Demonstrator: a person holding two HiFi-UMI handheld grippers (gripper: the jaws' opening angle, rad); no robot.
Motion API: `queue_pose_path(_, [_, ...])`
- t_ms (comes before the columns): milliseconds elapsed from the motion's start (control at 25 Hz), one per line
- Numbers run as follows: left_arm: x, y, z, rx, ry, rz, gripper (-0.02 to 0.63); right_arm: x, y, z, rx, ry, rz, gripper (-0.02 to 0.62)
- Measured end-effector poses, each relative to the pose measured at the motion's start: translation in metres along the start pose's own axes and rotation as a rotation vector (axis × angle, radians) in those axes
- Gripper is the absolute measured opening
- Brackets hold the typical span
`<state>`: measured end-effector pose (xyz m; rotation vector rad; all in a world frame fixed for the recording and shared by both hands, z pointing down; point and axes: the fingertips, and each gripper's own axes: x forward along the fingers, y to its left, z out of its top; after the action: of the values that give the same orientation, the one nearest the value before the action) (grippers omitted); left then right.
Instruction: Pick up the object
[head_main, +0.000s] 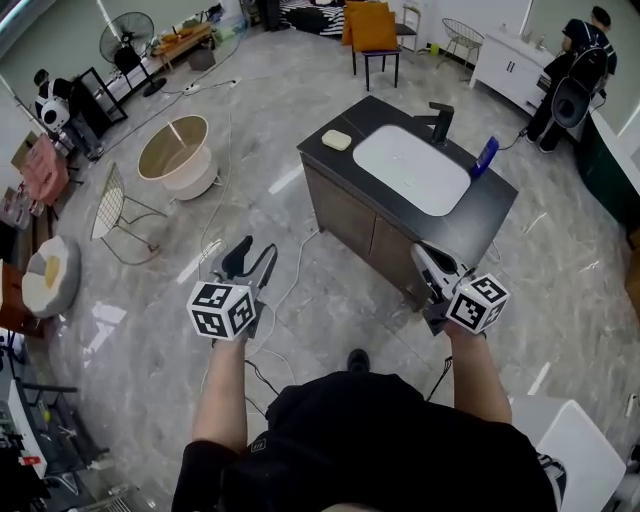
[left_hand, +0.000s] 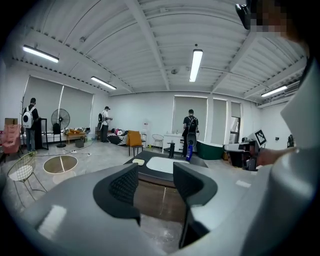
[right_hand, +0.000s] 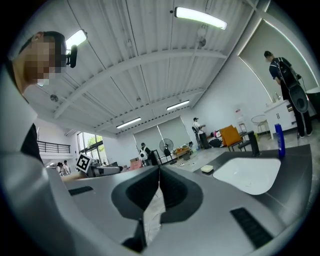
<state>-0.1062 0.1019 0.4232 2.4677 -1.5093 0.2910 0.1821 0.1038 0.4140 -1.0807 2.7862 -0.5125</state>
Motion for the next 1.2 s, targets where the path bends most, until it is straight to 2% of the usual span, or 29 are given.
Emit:
queue_pose_path(200, [0.023,-0.007,0.016,0.019,-0.035,0.002,0.203,0.000,-0.027,0.012,-0.008,-0.008,0.006,0.012])
queue_pose_path(440, [0.039,-0.017,0.034,0.048,-0.066,-0.042,0.202,0.006,-0.036,0.027,-0.029,-0.007,0.020,0.012])
queue_pose_path(720, [0.067,-0.008,0.039,0.048,-0.066,-0.094,0.201,0.031,-0.053,0.031,-0.035,-0.002,0.015,0.012])
queue_pose_path(920, [0.103,0.015,0.046,0.052,-0.046,-0.129,0.193,0.062,-0.077,0.037,-0.038,0.001,0.000,0.012])
queue_pose_path(1000, [0.119,0.030,0.048,0.028,-0.047,-0.143,0.154,0.077,-0.091,0.041,-0.038,-0.001,-0.014,0.012])
queue_pose_path(1200, [0.156,0.084,0.063,0.011,-0.067,-0.109,0.141,0.131,-0.116,0.049,-0.033,0.015,-0.023,0.012])
